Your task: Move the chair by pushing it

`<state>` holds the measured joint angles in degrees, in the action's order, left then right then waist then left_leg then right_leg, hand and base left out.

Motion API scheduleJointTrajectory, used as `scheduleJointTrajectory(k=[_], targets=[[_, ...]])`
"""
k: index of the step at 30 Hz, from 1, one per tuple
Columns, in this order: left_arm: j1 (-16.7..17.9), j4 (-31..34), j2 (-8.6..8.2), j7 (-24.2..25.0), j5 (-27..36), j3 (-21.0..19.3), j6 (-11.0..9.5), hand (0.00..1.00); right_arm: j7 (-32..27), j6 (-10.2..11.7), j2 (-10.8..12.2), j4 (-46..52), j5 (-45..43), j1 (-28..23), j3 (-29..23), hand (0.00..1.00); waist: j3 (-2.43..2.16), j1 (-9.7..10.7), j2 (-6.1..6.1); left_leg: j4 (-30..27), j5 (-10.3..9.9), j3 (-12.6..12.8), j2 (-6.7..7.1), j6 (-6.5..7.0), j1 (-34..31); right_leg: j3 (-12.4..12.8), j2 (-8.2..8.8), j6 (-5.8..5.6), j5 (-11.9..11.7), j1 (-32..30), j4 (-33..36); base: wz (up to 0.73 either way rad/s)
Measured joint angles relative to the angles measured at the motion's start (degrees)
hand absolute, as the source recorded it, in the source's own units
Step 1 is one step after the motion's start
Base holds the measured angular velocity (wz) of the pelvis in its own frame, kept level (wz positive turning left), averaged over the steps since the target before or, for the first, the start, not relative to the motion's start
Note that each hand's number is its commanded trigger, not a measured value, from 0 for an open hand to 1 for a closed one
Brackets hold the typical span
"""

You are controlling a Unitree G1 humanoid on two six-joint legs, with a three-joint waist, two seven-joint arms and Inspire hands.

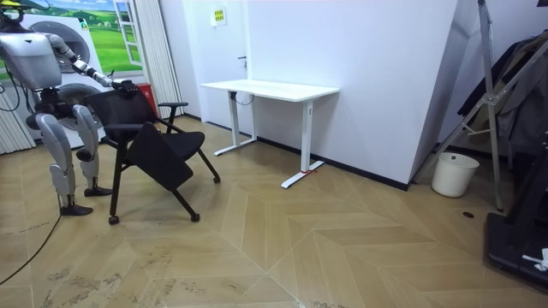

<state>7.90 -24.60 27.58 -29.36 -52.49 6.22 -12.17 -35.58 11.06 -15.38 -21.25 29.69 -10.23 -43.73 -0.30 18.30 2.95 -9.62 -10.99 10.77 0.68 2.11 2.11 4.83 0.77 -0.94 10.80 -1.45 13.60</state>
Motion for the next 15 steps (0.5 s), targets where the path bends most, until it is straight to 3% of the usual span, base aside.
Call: scheduleJointTrajectory(k=[3, 7, 11, 15], targets=[[0.0, 2.3, -0.34, 2.6, -0.1, 0.0, 0.8, 1.0, -2.9, -0.2, -1.9, 6.4, -5.5, 1.7, 1.9, 0.0, 0.09, -1.3, 0.11, 0.1, 0.0, 0.1, -0.01, 0.0, 0.2, 0.0, 0.03, 0.0, 0.0, 0.1, 0.2, 0.0], [-1.9, 3.2, -0.98, 4.6, -1.0, 0.6, 1.4, 1.0, -3.6, -0.2, -2.6, 17.0, -17.7, 3.1, 9.2, 0.0, 0.43, -3.2, -0.21, 0.1, 0.0, 0.1, -0.04, 0.0, 0.2, -0.3, 0.07, 0.03, 0.0, 0.3, -0.3, 0.0], [-3.5, 4.1, -1.32, 6.2, -1.1, 2.3, 2.3, 1.0, 0.6, -1.0, -4.6, 22.8, -24.9, 4.1, 18.4, 0.0, 0.74, -5.9, -0.72, 0.2, 0.0, 0.1, -0.06, 0.0, 0.7, -0.4, 0.09, 0.06, 0.0, 1.0, 0.0, 0.0], [-3.7, 7.0, -1.3, 8.1, -1.7, 2.9, 3.4, 1.0, 7.0, -2.5, -5.2, 26.0, -32.9, 5.2, 24.1, 0.0, 0.88, -7.7, -1.1, 0.3, 0.0, 0.2, -0.08, -0.01, 0.6, -0.4, 0.08, 0.08, 0.0, 0.8, 0.0, 0.0]])
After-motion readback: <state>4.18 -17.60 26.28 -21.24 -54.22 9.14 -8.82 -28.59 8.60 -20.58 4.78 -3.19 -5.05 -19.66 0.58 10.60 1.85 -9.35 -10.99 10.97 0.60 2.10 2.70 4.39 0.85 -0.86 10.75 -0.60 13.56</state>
